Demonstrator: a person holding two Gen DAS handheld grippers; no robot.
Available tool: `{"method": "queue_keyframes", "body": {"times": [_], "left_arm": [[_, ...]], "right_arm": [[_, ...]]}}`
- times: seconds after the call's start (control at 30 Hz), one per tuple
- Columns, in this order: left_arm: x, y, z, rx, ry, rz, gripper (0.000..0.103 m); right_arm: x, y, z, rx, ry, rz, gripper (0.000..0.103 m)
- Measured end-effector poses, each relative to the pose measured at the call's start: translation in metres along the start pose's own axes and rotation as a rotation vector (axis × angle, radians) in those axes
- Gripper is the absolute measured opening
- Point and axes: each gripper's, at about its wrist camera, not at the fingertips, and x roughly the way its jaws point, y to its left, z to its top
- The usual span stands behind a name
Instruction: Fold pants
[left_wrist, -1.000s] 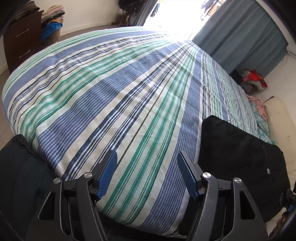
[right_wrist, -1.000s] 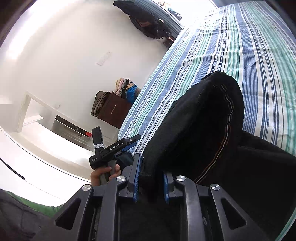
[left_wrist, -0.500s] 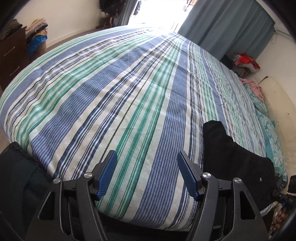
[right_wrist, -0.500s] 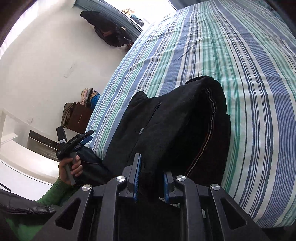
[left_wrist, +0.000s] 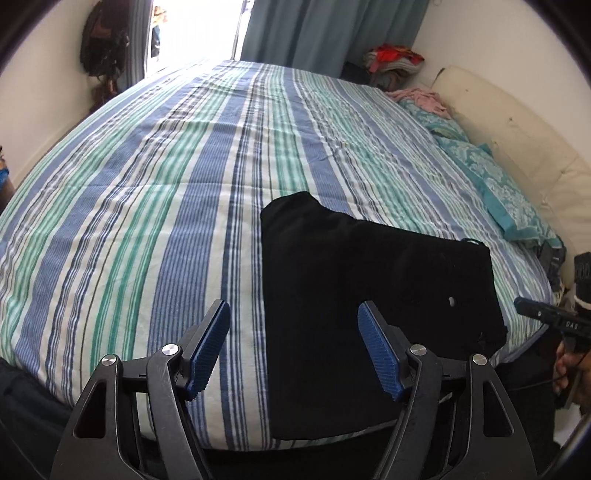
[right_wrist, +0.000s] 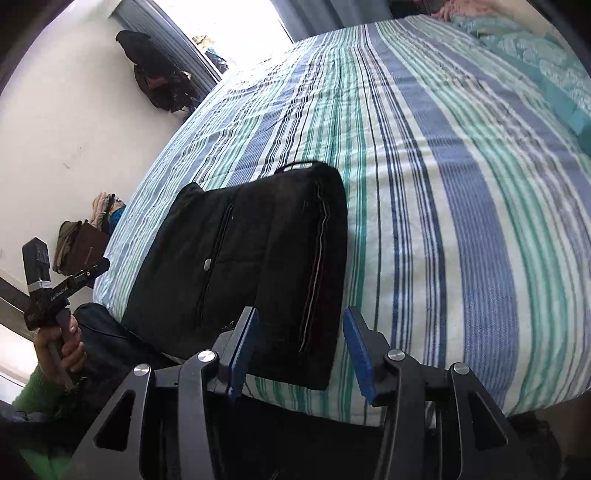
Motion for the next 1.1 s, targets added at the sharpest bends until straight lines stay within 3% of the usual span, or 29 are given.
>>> {"method": "queue_keyframes", "body": {"times": [0.1, 0.17, 0.27, 0.33, 0.37, 0.4, 0.5, 0.6, 0.73, 0.83, 0.9, 1.0, 1.1], "left_arm": [[0.014, -0.029, -0.006, 0.096, 0.019, 0.005, 0.074], [0.023, -0.042, -0.015, 0.143, 0.041, 0.005, 0.074], [0.042, -0.052, -0.035, 0.202, 0.111, 0.029, 0.075], [0.056, -0.058, -0.049, 0.288, 0.154, 0.085, 0.080], [0.056, -0.063, -0.053, 0.336, 0.144, 0.105, 0.080], [0.052, -0.066, -0.053, 0.357, 0.131, 0.118, 0.080], [0.040, -0.061, -0.040, 0.299, 0.160, 0.080, 0.081], [0.031, -0.049, -0.006, 0.212, 0.115, 0.010, 0.085], [0.056, -0.041, 0.051, 0.171, 0.114, 0.043, 0.086], [0.090, -0.035, 0.076, 0.129, 0.145, 0.062, 0.086], [0.118, -0.033, 0.081, 0.129, 0.189, 0.102, 0.086], [0.148, -0.025, 0.077, 0.118, 0.245, 0.200, 0.088], [0.139, -0.015, 0.076, 0.052, 0.234, 0.176, 0.090]], "right_arm": [[-0.020, 0.032, 0.021, -0.139, -0.093, -0.014, 0.049], [-0.015, 0.057, 0.027, -0.216, -0.106, 0.013, 0.049], [0.022, 0.078, 0.010, -0.279, -0.045, 0.039, 0.048], [0.060, 0.072, -0.011, -0.285, 0.071, 0.015, 0.048], [0.075, 0.066, -0.023, -0.288, 0.108, -0.008, 0.046], [0.076, 0.066, -0.028, -0.303, 0.089, -0.016, 0.046], [0.063, 0.072, -0.022, -0.317, 0.088, -0.040, 0.045], [0.037, 0.082, 0.000, -0.336, 0.021, -0.017, 0.045], [0.026, 0.100, 0.041, -0.405, -0.065, -0.039, 0.045], [0.042, 0.099, 0.060, -0.412, -0.094, -0.024, 0.045], [0.069, 0.086, 0.063, -0.378, -0.060, -0.006, 0.045], [0.116, 0.049, 0.049, -0.260, 0.053, -0.044, 0.045], [0.106, 0.030, 0.036, -0.157, -0.023, 0.019, 0.044]]}}
